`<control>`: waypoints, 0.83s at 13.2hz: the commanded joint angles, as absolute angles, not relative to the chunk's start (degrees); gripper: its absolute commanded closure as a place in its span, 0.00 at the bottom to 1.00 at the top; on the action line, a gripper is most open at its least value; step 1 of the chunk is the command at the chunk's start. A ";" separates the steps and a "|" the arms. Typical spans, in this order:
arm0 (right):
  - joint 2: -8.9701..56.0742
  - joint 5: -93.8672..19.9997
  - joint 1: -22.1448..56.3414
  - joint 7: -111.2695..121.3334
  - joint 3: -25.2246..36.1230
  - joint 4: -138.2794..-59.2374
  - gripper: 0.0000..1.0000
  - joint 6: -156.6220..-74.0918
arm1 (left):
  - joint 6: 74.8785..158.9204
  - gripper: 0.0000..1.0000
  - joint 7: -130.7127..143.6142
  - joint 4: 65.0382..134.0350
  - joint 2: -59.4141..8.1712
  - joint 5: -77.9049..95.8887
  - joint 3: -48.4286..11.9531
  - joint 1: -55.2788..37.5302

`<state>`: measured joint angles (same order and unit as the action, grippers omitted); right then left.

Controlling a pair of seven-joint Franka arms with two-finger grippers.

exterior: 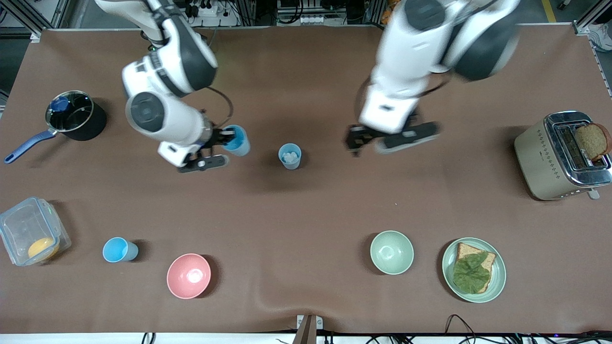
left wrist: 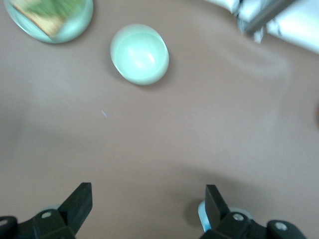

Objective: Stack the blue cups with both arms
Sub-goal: 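Lower the right gripper's cup into the standing cup while the left gripper withdraws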

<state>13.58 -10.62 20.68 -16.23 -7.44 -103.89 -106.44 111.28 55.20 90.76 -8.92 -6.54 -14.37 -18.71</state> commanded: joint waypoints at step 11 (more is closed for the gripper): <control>27.51 -5.89 34.45 -31.03 -6.15 -94.57 1.00 -115.66 | 87.90 0.00 10.84 81.91 1.31 -0.70 -13.20 4.49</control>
